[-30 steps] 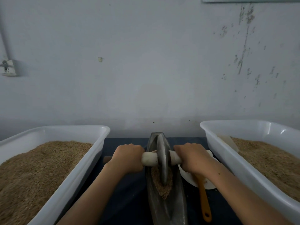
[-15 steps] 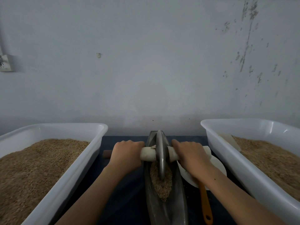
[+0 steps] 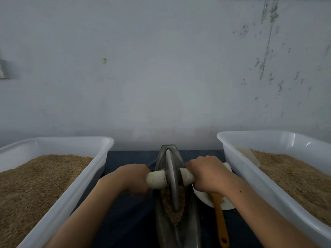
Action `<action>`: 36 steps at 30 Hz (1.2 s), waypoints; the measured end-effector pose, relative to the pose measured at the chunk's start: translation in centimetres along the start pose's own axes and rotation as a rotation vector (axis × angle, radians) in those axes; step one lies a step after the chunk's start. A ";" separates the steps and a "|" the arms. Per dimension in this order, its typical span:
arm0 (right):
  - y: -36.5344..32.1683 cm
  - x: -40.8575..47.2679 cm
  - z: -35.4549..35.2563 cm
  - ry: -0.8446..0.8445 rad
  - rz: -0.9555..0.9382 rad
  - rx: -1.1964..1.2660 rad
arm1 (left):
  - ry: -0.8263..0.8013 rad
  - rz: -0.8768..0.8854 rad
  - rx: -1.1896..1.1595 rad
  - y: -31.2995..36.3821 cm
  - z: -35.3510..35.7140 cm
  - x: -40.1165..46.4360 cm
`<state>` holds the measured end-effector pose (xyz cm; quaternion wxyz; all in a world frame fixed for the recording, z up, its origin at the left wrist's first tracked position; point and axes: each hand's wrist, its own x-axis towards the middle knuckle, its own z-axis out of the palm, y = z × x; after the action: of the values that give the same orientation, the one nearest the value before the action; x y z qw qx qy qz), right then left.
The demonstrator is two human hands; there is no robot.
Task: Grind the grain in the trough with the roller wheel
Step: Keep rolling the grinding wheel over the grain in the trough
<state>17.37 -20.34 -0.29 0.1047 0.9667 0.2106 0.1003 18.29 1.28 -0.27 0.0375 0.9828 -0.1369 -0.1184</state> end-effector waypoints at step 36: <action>0.4 -0.4 0.9 0.061 -0.017 0.091 | 0.262 -0.053 0.213 0.3 0.8 -0.3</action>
<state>17.33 -20.98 -1.10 0.0548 0.9652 0.2262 0.1191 17.76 1.05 -0.94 -0.0525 0.9915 -0.1168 0.0252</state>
